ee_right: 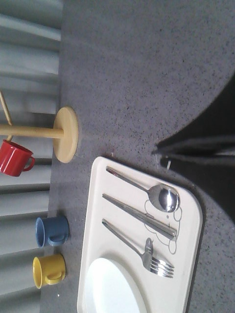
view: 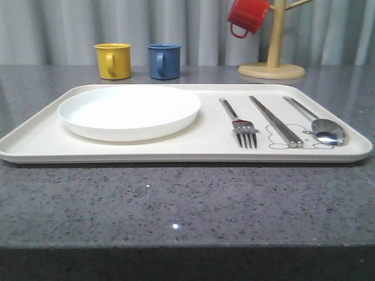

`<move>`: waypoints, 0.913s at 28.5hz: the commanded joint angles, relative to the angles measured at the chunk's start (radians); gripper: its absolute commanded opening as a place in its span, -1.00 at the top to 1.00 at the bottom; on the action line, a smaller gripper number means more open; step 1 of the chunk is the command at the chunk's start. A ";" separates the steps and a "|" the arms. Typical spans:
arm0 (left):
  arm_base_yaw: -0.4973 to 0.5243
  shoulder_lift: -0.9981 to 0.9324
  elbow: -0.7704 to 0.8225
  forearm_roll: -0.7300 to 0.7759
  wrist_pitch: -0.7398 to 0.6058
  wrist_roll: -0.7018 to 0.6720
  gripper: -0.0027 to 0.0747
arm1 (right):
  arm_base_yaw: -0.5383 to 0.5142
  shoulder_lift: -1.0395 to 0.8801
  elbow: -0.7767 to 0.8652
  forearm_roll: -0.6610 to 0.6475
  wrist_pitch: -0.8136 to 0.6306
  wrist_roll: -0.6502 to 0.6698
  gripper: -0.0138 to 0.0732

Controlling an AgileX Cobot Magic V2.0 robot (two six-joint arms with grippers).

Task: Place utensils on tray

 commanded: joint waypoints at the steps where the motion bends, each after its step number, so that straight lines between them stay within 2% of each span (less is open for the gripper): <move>1: 0.000 0.009 -0.026 -0.005 -0.085 -0.010 0.98 | -0.002 0.011 -0.024 -0.013 -0.086 -0.010 0.84; 6: 0.037 -0.049 0.019 0.050 -0.083 -0.010 0.98 | -0.002 0.011 -0.024 -0.013 -0.086 -0.010 0.84; 13: 0.208 -0.241 0.176 0.040 -0.081 -0.010 0.98 | -0.002 0.011 -0.024 -0.013 -0.086 -0.010 0.84; 17: 0.276 -0.236 0.246 0.014 -0.090 -0.010 0.98 | -0.002 0.011 -0.024 -0.013 -0.085 -0.010 0.84; 24: 0.279 -0.237 0.355 -0.009 -0.194 -0.010 0.98 | -0.002 0.011 -0.024 -0.013 -0.085 -0.010 0.84; 26: 0.279 -0.237 0.353 -0.009 -0.152 -0.010 0.98 | -0.002 0.011 -0.024 -0.013 -0.085 -0.010 0.84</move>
